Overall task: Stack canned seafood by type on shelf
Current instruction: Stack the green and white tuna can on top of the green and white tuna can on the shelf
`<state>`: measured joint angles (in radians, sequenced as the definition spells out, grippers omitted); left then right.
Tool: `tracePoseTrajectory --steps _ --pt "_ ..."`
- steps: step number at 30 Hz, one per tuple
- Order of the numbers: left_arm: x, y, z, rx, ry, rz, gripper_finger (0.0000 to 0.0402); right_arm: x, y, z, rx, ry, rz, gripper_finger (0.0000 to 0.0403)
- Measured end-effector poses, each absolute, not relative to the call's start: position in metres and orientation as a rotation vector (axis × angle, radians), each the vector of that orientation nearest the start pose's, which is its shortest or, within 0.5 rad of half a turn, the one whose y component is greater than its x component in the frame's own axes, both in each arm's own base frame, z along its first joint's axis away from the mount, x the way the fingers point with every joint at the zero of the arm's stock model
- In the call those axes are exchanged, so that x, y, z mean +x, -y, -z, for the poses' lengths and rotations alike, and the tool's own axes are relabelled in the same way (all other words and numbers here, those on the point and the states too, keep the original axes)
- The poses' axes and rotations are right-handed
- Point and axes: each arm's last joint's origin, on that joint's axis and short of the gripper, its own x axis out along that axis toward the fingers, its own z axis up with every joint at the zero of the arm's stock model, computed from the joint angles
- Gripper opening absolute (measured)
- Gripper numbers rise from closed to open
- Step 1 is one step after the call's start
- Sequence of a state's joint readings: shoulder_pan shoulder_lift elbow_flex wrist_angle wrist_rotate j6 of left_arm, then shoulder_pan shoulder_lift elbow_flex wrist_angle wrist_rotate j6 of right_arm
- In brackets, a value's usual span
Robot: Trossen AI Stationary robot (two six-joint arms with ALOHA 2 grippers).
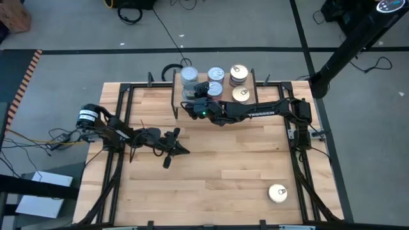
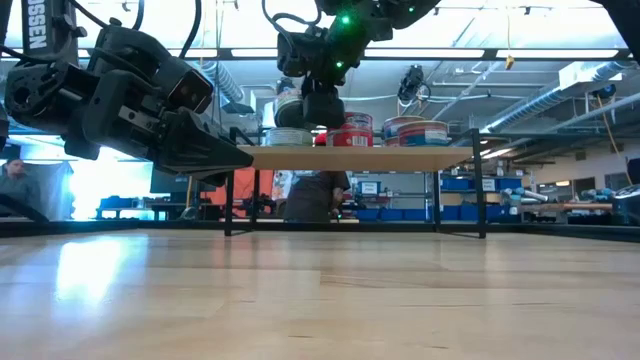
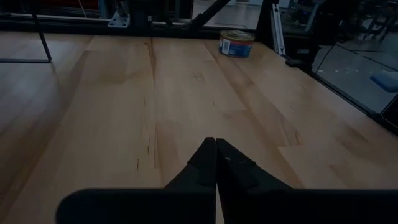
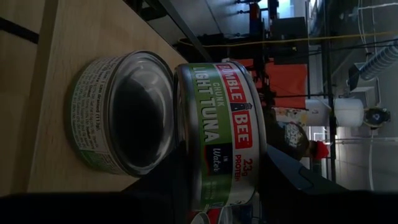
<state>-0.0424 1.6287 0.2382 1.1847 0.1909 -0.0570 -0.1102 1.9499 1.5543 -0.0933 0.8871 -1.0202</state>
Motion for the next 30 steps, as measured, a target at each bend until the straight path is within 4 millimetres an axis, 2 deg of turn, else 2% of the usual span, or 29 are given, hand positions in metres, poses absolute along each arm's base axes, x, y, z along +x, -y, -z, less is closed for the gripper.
tracePoseTrajectory --steps 5,11,14,24,30 --pt "0.232 0.015 -0.117 -0.072 -0.213 0.227 0.0003 0.436 0.076 -0.269 -1.081 -0.944 0.672 0.0145" --pt "0.232 0.015 -0.117 -0.072 -0.213 0.226 0.0003 0.435 0.084 -0.267 -1.018 -0.934 0.685 0.0196" --pt "0.232 0.015 -0.117 -0.072 -0.213 0.226 0.0003 0.435 0.084 -0.266 -0.998 -0.913 0.659 0.0209" --pt "0.232 0.015 -0.117 -0.072 -0.213 0.226 0.0003 0.438 0.079 -0.267 -0.993 -0.869 0.601 0.0172" --pt "0.232 0.015 -0.117 -0.077 -0.214 0.226 0.0003 0.439 0.078 -0.267 -0.963 -0.844 0.573 0.0181"
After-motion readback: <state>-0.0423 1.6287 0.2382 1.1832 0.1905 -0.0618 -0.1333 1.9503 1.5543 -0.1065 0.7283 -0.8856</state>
